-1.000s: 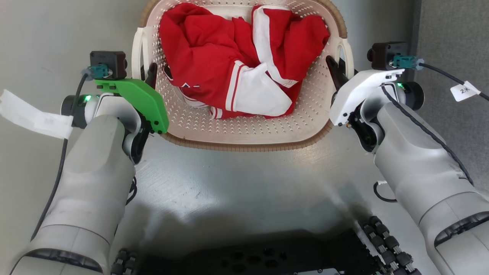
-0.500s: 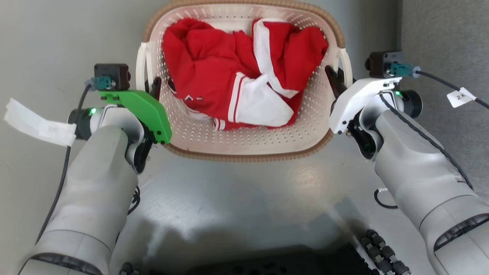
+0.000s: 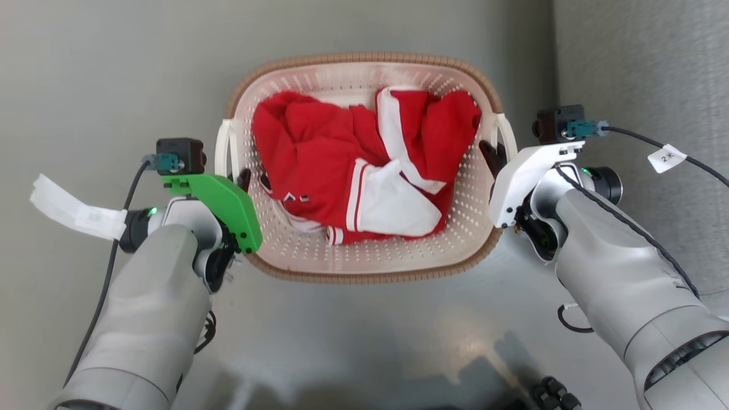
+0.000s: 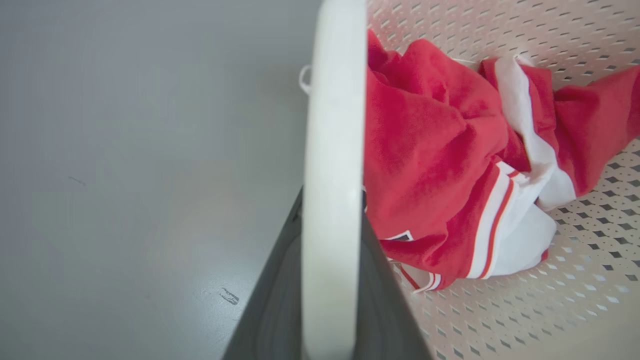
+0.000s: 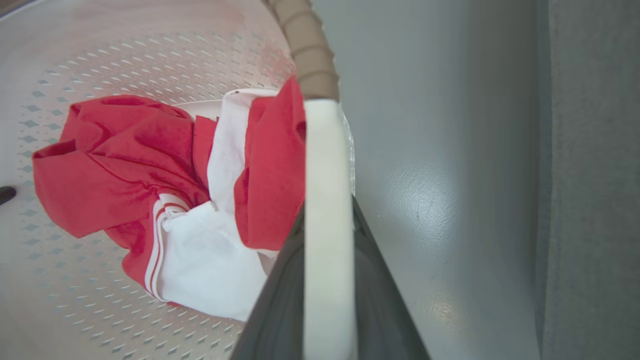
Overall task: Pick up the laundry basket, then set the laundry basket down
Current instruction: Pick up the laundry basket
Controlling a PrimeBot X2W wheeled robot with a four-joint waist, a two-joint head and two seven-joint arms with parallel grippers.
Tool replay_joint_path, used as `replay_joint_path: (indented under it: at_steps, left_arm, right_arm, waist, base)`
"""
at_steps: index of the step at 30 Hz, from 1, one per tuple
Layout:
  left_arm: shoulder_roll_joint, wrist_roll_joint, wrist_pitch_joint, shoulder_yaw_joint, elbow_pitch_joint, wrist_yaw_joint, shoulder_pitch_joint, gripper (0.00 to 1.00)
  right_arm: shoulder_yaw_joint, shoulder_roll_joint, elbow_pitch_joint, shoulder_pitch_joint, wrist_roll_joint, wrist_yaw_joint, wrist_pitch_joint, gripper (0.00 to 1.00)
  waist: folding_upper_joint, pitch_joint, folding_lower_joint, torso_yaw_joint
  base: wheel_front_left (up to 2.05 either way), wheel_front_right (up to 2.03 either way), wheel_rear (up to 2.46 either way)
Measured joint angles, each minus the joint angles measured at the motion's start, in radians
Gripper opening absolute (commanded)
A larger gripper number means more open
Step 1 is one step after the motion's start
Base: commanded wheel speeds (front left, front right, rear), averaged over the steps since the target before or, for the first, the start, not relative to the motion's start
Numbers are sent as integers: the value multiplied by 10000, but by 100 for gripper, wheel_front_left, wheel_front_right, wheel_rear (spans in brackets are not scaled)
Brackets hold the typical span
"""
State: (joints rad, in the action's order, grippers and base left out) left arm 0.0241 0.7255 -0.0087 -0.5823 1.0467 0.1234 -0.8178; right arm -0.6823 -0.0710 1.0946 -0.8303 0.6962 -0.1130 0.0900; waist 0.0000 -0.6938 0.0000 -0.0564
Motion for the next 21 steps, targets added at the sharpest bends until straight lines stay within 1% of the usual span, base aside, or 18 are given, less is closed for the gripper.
replay_joint_path:
  at_steps: [3, 21]
  left_arm:
    - [12, 255, 257, -157, 36, -4, 149, 0]
    - [65, 1381, 1264, -811, 284, -6, 1315, 0]
  right_arm:
    - [-165, 0, 54, 56, 261, 0, -334, 0]
    - [-1039, -19, 31, 1205, 1266, 2, -1475, 0]
  waist:
    - [0, 500, 0, -40]
    - [0, 2800, 0, -127]
  base:
    - [0, 0, 0]
    - [0, 0, 0]
